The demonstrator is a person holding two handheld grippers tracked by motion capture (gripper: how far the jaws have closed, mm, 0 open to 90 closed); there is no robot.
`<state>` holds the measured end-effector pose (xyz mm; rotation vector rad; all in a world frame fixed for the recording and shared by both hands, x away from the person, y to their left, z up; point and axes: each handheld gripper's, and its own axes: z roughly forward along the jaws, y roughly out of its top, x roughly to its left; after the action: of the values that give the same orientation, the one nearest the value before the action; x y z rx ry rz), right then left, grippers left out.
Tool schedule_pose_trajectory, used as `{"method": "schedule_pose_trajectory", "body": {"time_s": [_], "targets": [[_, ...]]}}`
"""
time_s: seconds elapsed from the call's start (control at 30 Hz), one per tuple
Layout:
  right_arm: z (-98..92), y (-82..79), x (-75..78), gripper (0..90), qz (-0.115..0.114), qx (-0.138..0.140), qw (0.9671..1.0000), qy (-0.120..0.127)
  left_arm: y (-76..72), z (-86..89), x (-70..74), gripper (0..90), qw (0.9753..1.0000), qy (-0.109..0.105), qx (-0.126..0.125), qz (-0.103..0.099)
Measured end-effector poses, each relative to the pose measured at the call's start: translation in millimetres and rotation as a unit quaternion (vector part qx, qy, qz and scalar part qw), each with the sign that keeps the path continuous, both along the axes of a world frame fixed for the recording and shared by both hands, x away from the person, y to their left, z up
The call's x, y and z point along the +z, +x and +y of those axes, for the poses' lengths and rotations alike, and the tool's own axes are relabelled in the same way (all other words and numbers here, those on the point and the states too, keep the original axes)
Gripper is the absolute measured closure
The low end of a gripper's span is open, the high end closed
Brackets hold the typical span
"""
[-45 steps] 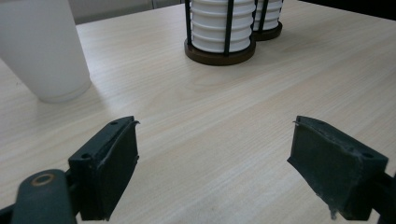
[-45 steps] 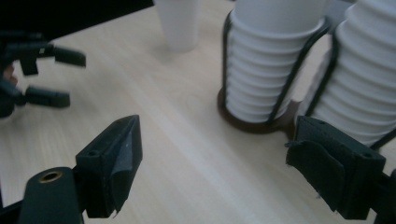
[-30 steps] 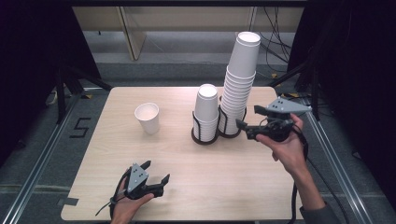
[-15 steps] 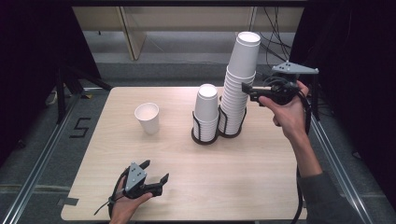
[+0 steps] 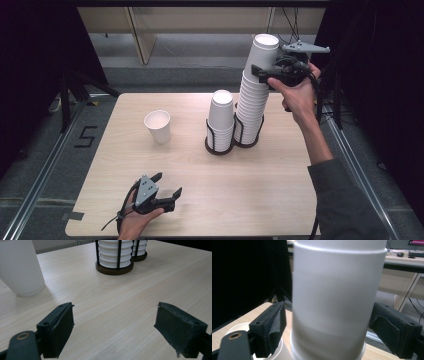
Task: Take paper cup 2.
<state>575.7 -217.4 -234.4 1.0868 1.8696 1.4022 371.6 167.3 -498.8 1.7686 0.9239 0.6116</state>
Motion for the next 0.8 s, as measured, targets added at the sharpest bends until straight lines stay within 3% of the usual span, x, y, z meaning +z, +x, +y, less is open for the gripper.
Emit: {"method": "schedule_pose_trajectory", "body": {"time_s": [0.2, 0.3, 0.37, 0.8], "targets": [[6.3, 15.9, -1.1, 14.2, 0.023, -0.004, 0.9995, 0.021, -0.4, -0.3, 0.6, 14.5, 1.0, 0.003, -0.004, 0.0], [6.9, 16.6, 0.4, 15.5, 0.018, -0.004, 0.9998, 0.006, -0.5, -0.2, 0.8, 14.5, 1.0, 0.002, -0.004, -0.001], [6.8, 15.4, 1.2, 15.9, 0.027, -0.008, 0.9995, 0.015, -0.6, -0.2, 0.8, 14.5, 1.0, 0.002, -0.004, -0.001], [3.6, 16.1, 7.5, 18.1, 0.01, -0.001, 0.9997, 0.021, -1.0, -0.6, 1.0, 14.5, 1.0, 0.008, -0.005, 0.002]]}}
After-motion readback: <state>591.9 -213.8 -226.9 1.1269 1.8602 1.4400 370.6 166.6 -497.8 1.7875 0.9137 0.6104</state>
